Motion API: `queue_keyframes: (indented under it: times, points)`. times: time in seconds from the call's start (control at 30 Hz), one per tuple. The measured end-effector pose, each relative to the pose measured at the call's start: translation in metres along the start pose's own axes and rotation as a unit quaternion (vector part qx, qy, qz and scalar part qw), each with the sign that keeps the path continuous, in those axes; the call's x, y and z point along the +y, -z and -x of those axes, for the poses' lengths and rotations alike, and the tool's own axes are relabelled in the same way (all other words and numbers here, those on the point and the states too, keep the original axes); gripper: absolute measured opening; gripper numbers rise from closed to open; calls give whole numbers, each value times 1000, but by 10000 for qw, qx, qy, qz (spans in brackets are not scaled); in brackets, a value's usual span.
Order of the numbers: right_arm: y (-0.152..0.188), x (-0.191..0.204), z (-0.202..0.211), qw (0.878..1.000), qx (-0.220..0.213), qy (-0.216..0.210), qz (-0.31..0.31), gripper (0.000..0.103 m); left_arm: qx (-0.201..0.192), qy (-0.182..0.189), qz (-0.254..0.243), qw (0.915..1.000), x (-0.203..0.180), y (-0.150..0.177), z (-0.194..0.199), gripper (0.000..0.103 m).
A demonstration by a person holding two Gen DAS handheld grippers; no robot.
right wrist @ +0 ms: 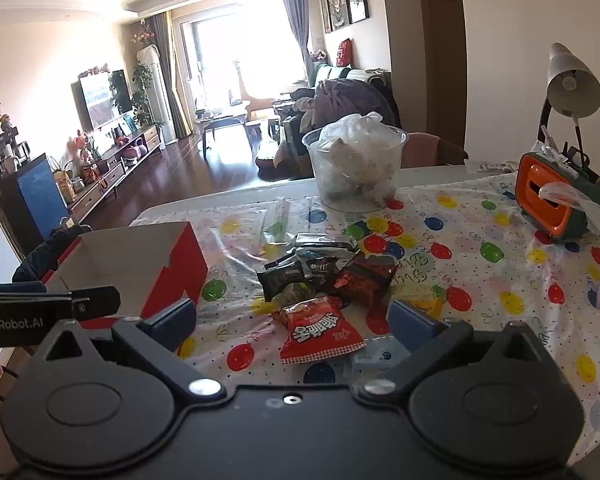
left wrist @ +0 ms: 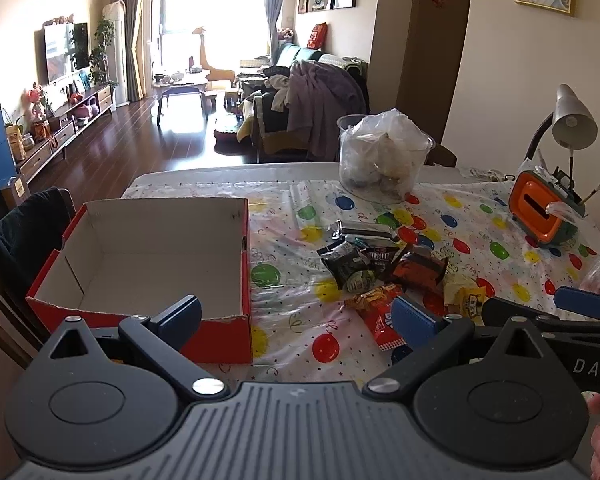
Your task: Organize snacks
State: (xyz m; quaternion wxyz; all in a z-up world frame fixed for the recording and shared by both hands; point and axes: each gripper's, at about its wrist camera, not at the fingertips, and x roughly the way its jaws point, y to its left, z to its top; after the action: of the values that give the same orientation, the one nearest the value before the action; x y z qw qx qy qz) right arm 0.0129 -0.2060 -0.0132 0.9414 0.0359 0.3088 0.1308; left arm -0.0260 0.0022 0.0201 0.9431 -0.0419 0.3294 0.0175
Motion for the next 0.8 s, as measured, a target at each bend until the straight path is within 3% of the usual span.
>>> queue_keyframes:
  times: [0.8]
  points:
    - [9, 14, 7, 9999, 60, 160, 5, 103, 33, 42, -115, 9999, 5, 9, 7, 102]
